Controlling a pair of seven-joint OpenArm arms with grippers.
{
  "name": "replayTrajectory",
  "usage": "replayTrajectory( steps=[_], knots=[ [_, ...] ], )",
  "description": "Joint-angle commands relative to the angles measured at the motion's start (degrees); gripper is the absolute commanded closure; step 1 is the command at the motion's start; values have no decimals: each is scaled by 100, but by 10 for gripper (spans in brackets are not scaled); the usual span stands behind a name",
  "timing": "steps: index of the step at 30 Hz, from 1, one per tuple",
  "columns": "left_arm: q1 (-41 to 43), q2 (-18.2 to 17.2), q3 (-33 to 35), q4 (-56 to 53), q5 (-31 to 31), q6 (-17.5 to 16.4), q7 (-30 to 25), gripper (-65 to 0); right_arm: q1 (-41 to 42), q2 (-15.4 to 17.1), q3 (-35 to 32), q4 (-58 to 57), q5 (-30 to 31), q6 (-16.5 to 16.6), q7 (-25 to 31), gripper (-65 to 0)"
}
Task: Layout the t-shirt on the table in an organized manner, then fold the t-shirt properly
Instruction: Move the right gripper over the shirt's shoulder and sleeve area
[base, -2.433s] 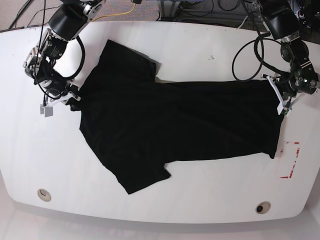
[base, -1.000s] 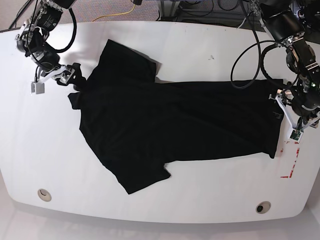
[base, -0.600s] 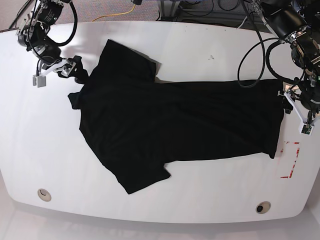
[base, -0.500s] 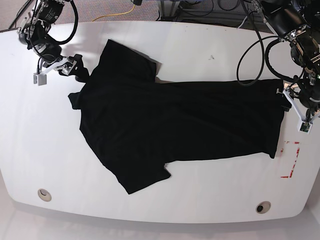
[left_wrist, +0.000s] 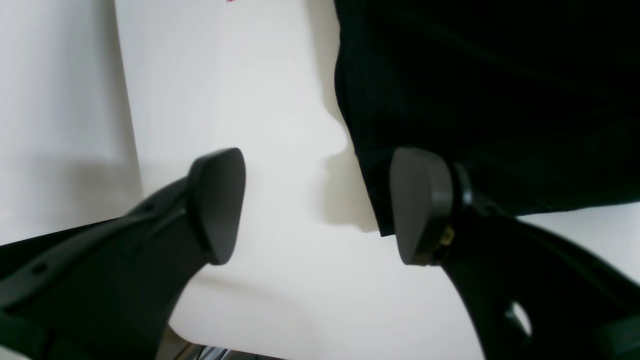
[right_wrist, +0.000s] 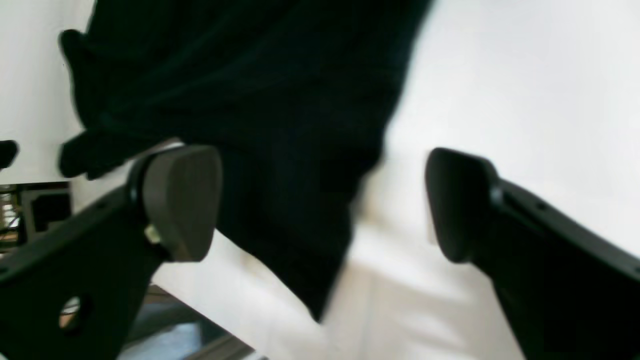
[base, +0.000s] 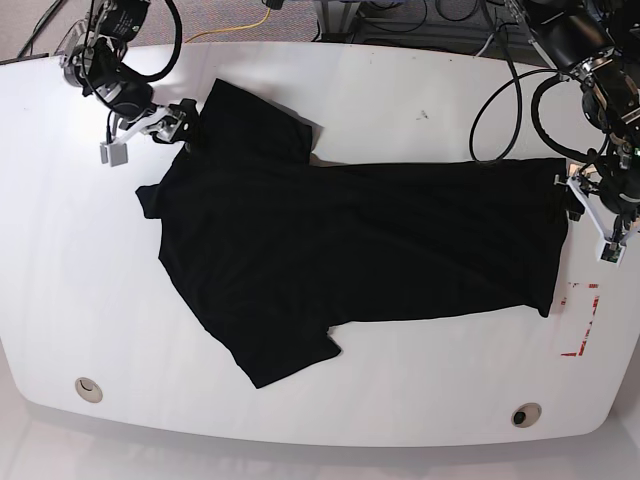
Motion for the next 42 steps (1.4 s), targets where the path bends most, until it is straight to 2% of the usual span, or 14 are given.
replayTrajectory(
  steps=[1, 9, 20, 23, 26, 30, 32, 42],
  knots=[
    [-80, -97, -28, 97, -16, -3, -94, -428, 18, 2, -2, 89, 122, 51, 67, -620],
    [-80, -97, -28, 97, -8, -3, -94, -428, 36, -121, -283, -131, 122, 51, 67, -620],
    [-9, -97, -28, 97, -8, -3, -94, -428, 36, -148, -301, -245, 140, 51, 67, -607],
    [26, -97, -10, 97, -8, -3, -94, -428, 45, -148, -301, -245, 157, 51, 67, -515],
    [35, -97, -10, 88, -8, -3, -94, -428, 80, -148, -301, -245, 148, 42, 67, -355],
    [35, -97, -10, 53, -8, -3, -94, -428, 150, -148, -301, -272, 122, -2, 67, -103],
    [35, -97, -10, -26, -16, -3, -102, -428, 168, -139, -310, -272, 122, -2, 49, -6],
    [35, -97, -10, -184, -16, -3, -102, -428, 265, 19, -652, 98, 324, -20, 41, 0]
  ],
)
